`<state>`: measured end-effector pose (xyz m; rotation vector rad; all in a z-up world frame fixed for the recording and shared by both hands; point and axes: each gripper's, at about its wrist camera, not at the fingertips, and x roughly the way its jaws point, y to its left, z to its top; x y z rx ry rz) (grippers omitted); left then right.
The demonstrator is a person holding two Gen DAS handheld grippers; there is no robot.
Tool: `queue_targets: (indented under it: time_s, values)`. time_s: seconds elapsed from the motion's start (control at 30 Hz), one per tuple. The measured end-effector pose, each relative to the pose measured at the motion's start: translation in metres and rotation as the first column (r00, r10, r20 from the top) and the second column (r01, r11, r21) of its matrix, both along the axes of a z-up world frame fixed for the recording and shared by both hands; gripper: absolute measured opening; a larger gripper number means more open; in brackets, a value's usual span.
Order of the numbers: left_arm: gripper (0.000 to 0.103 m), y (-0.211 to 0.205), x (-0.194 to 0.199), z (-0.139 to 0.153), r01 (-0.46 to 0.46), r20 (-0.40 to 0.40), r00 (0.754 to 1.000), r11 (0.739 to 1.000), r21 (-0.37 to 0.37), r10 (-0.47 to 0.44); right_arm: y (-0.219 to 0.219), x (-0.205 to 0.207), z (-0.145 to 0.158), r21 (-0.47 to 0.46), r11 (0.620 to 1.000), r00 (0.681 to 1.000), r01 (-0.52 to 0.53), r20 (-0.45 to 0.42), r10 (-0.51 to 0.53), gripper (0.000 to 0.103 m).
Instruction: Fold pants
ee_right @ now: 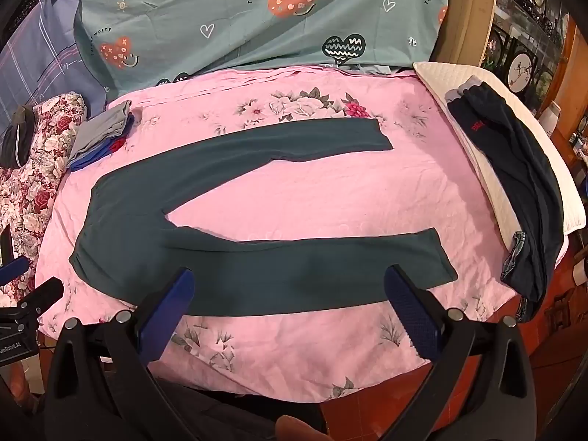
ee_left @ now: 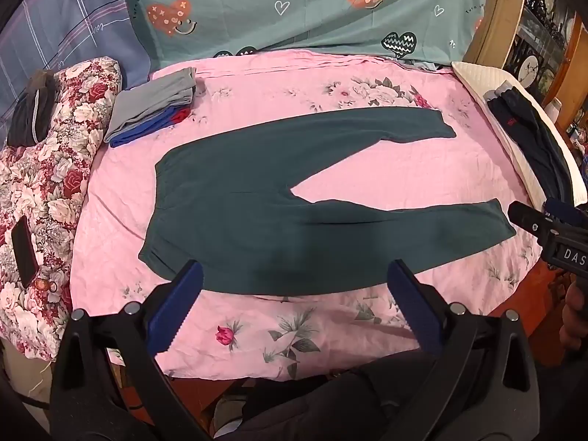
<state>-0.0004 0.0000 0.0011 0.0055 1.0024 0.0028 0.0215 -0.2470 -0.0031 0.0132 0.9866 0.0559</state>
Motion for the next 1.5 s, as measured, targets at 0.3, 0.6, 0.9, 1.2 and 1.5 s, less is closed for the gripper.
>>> queue_targets:
  time_s: [0.3,0.6,0.9,1.2,1.5]
  values:
    - [0.101,0.003,0.005,-0.004,-0.012,-0.018,1.000,1.000,-0.008,0.011,0.002,0.003,-0.002,-0.005,1.000,1.000,0.001,-0.007,-0.001,0.102]
    - [0.101,0.004,0.008,-0.006,-0.010,-0.028,1.000,1.000,-0.005,0.010,0.001,0.007,-0.003,-0.003,1.000,1.000,0.004,-0.012,-0.004,0.102]
    - [0.101,0.004,0.009,-0.007,-0.010,-0.030,0.999,1.000,-0.004,0.010,0.002,0.010,-0.005,-0.004,1.000,1.000,0.000,-0.019,0.000,0.102]
    - [0.101,0.006,0.010,-0.008,-0.012,-0.034,0.999,1.000,-0.004,0.012,0.003,0.011,-0.005,-0.004,1.000,1.000,0.001,-0.023,-0.002,0.102]
    - [0.101,0.006,0.011,-0.008,-0.014,-0.034,0.999,1.000,-0.003,0.014,0.003,0.012,-0.005,-0.005,1.000,1.000,0.001,-0.023,-0.001,0.102]
